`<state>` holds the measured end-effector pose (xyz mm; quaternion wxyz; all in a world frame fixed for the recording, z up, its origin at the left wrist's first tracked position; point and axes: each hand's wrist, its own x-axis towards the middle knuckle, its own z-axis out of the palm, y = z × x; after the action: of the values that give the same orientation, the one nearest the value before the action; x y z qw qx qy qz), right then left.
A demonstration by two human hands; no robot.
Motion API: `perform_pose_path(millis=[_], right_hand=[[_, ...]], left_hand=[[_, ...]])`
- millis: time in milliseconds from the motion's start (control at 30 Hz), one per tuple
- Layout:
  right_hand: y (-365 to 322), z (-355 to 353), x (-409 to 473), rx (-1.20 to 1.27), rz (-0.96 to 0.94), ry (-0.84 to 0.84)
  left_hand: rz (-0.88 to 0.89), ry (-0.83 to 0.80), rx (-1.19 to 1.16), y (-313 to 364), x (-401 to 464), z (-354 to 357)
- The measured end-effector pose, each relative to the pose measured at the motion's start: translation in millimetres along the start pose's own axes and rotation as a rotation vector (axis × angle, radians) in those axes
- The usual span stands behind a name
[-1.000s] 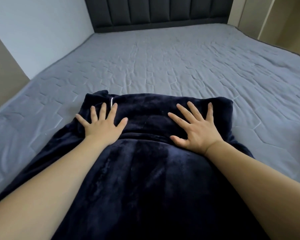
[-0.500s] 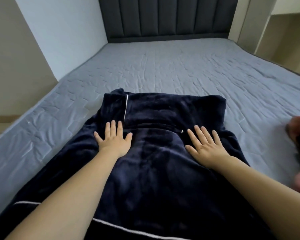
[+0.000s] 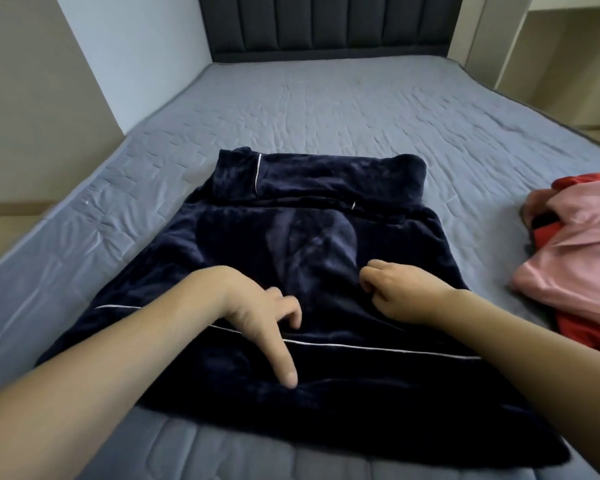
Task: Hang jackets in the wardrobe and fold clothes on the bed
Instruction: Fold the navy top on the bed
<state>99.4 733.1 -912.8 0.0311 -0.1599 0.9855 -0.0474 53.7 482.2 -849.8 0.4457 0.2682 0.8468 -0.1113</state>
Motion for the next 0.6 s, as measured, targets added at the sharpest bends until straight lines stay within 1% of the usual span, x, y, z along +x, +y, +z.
perform_pose_path(millis=[67,133,200,233,300,333,400,433,500,567,600], right_hand=[[-5.8,-4.4,0.2,0.039,0.048,-0.171],[-12.8,-10.2,1.7,0.089,0.136,-0.297],[-21.2,-16.8,5.4,0.179,0.216,-0.453],[-26.7,-21.0,7.7,0.233,0.251,-0.551],[-40.4,-31.3,10.6,0.35,0.319,-0.74],[-48.2,-37.4,11.7,0.392,0.338,-0.793],[-65.1,-49.2,13.2,0.406,0.337,-0.815],[-75.5,-53.5,12.8,0.357,0.319,-0.786],[-95.6,-50.5,10.2,0.134,0.243,-0.673],[-109.2,-39.1,9.1,-0.113,0.151,-0.514],[-110.8,-36.3,10.5,-0.186,0.134,-0.473]], left_hand=[[0.043,-0.076,0.108,15.8,-7.3,25.5],[0.007,-0.049,0.245,25.9,-2.9,49.4],[-0.013,0.035,0.321,31.6,2.0,57.1],[0.008,0.096,0.313,31.3,3.6,52.9],[0.101,0.245,0.214,23.4,6.8,36.5],[0.133,0.32,0.147,16.6,8.5,27.8],[0.133,0.446,0.012,0.1,12.1,13.5],[0.117,0.491,-0.059,-8.0,14.5,8.7],[0.086,0.533,-0.178,-23.1,20.0,3.3],[0.041,0.517,-0.23,-36.3,23.4,0.6],[0.005,0.498,-0.229,-42.5,23.6,-1.0]])
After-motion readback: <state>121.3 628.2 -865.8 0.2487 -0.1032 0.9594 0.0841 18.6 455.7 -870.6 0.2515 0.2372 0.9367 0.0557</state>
